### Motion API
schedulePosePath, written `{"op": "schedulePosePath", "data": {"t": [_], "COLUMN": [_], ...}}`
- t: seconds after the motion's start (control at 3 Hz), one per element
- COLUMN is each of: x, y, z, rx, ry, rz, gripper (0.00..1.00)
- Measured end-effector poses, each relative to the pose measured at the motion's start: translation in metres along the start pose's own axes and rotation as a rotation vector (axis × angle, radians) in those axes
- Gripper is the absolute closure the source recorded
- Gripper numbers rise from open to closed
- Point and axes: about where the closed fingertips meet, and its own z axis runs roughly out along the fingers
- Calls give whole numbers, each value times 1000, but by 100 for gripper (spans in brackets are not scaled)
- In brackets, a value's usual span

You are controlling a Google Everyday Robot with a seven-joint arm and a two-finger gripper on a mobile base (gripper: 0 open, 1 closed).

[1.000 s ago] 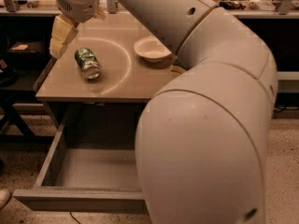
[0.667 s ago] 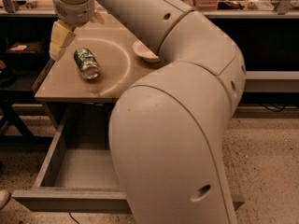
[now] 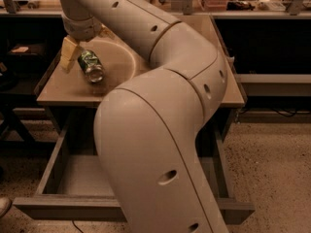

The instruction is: Place green can into top drawer

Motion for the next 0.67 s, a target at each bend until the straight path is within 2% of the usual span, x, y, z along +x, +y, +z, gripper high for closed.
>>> {"op": "schedulePosePath", "data": {"t": [0.67], "x": [2], "y": [4], "z": [33], "rx": [-41], "ry": [55], "rz": [26], "gripper": [0]}}
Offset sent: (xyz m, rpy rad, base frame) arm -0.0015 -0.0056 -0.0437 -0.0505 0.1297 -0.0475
